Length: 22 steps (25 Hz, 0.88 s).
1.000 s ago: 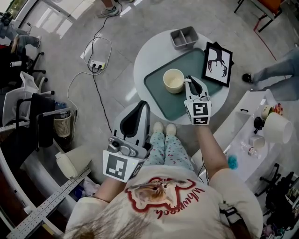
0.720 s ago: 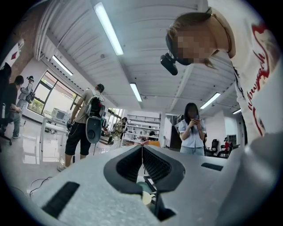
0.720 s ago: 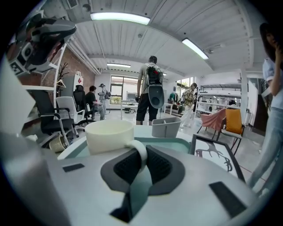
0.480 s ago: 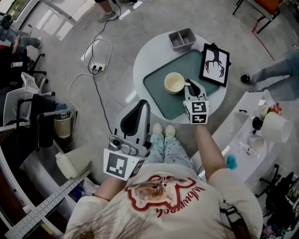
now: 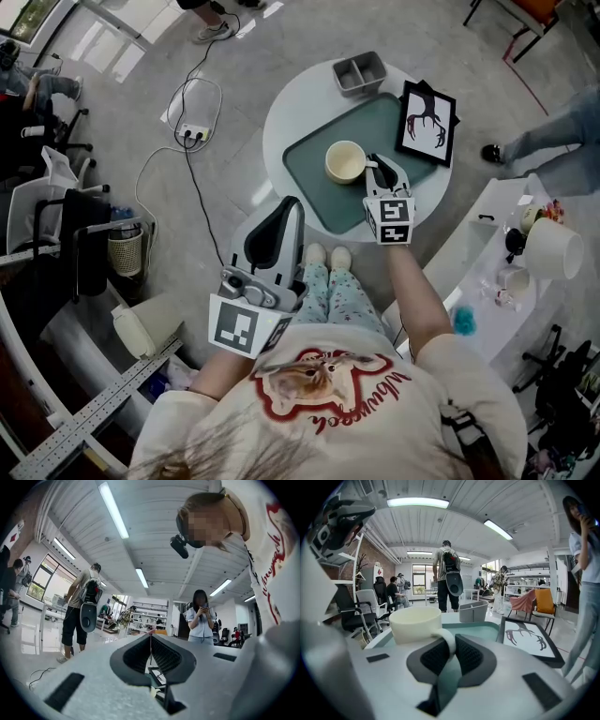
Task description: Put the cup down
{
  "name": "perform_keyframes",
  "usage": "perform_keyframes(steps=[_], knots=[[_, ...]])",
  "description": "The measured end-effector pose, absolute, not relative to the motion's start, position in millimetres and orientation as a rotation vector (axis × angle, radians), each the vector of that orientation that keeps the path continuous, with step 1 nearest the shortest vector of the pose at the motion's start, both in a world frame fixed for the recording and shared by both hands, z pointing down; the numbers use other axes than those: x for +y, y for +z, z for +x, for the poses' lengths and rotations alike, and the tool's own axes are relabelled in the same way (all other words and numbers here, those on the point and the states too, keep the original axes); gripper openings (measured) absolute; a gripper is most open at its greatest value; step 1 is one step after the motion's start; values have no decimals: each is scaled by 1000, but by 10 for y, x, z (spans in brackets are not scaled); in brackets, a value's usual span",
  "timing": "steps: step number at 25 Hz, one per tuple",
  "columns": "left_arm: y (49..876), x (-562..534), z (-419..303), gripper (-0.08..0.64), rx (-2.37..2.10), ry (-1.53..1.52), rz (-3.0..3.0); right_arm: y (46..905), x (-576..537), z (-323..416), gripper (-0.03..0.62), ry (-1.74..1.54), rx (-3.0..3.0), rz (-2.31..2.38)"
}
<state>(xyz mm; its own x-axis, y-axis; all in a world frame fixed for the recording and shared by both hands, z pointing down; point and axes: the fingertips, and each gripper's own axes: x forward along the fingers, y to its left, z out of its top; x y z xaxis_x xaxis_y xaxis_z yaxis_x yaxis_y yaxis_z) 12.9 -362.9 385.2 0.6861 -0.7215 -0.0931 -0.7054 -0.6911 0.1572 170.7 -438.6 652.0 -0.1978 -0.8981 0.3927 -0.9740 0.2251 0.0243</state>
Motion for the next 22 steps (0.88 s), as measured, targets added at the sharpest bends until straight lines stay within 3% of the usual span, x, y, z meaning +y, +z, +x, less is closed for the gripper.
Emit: perform_keyframes(steps=[22], knots=[[3944,-3676,241,17,-1070,-164,2789,6337,-4180,1650,44,196,-2045,1910]])
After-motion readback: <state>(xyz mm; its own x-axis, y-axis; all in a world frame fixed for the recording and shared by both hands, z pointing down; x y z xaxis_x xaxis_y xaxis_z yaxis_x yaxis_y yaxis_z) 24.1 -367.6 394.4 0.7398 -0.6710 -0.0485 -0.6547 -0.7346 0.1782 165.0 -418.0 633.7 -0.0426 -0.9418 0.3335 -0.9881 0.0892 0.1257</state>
